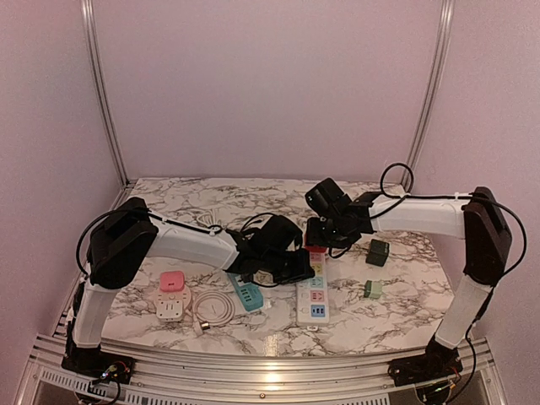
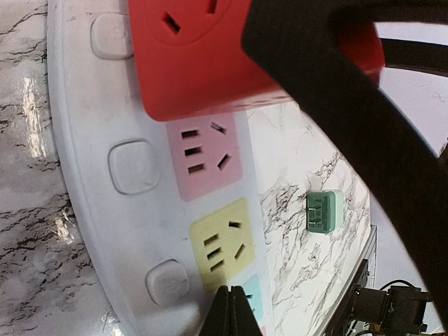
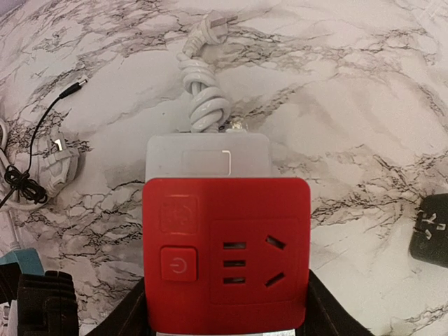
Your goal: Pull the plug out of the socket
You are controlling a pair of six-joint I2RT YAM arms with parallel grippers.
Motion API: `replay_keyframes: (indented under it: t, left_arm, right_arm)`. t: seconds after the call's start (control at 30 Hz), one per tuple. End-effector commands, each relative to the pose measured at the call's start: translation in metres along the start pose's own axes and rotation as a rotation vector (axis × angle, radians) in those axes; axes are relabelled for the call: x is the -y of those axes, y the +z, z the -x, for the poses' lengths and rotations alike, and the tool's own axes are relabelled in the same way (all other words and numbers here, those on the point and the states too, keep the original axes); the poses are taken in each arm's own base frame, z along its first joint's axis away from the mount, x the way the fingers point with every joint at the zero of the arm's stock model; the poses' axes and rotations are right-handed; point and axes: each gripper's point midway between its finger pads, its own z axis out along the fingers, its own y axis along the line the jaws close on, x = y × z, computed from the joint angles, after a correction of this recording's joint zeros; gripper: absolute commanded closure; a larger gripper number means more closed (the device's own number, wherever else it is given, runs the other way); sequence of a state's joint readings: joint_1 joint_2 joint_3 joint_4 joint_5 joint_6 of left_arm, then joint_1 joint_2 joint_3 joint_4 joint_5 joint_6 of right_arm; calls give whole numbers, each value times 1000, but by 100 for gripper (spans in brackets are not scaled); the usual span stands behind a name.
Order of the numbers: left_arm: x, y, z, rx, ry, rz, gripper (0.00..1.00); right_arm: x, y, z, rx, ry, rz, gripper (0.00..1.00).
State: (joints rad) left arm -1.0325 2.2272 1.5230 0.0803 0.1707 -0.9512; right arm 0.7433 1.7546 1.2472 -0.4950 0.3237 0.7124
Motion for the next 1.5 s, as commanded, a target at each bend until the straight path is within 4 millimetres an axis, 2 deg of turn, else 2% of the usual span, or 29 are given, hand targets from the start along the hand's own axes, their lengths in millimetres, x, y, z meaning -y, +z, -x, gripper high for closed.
replay_keyframes:
  t: [0.0,0.33,0.53,0.7,0.87,1.13,1.27,1.4,1.47]
  left_arm:
    - [-105,16,-61,-171,-59,311,100]
    - [-107,17,-60,-168,-68,312,100]
    - [-111,18,-61,-172,-88,306,100]
    - [-114,19,-61,-175,-101,306,100]
    - [-115,23,-62,-189,-100,307,100]
    - [-116,26,-64,-196,-109,305,100]
    - [-110,26,-61,-192,-99,289,100]
    - [-95,22,-51,-176,-64,258,100]
    - [-84,19,-43,-161,-37,237,100]
  right_arm:
    - [-29,-47,47,164,85,139,79]
    - [-36,-47,32,158,72,136,80]
    - [-31,-51,26,176,99,146,83]
    - [-19,-56,28,202,118,110,83]
    - [-24,-65,33,226,87,99,84]
    - [-28,-67,25,209,84,124,84]
    - [-8,-65,31,203,101,91,83]
    - [18,-63,46,204,127,114,83]
    - [24,-66,58,222,119,142,83]
